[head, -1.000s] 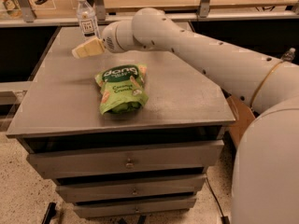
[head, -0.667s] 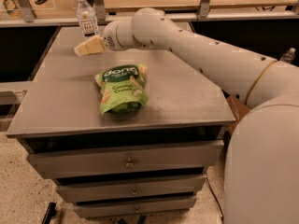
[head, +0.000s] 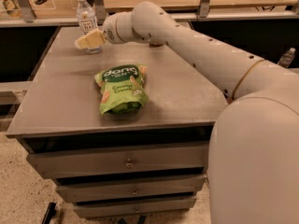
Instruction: Knock blue plastic bottle over
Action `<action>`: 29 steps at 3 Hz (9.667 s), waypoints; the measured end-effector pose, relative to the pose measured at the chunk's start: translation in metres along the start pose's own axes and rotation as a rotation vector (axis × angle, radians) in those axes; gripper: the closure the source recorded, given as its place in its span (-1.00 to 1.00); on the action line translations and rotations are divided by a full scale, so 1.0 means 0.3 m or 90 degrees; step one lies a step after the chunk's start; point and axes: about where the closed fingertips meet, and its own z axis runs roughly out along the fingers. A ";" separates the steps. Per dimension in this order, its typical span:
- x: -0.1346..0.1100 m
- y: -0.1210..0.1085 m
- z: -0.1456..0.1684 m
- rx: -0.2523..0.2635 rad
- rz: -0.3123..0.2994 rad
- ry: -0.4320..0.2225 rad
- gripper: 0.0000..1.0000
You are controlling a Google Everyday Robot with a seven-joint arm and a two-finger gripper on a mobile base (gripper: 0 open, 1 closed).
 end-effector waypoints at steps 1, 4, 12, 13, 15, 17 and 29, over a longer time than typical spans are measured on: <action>0.024 -0.007 0.039 0.002 0.013 -0.004 -1.00; 0.037 -0.067 0.164 0.007 0.010 -0.038 -1.00; 0.014 -0.107 0.254 -0.078 -0.108 -0.001 1.00; 0.010 -0.107 0.252 -0.078 -0.109 -0.001 1.00; 0.009 -0.108 0.248 -0.077 -0.123 0.002 1.00; 0.003 -0.101 0.182 -0.081 -0.359 0.074 1.00; 0.259 0.062 0.066 -0.382 -0.772 0.261 -0.72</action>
Offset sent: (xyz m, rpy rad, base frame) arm 0.0283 0.0068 -0.0237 0.0718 0.0001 -0.0453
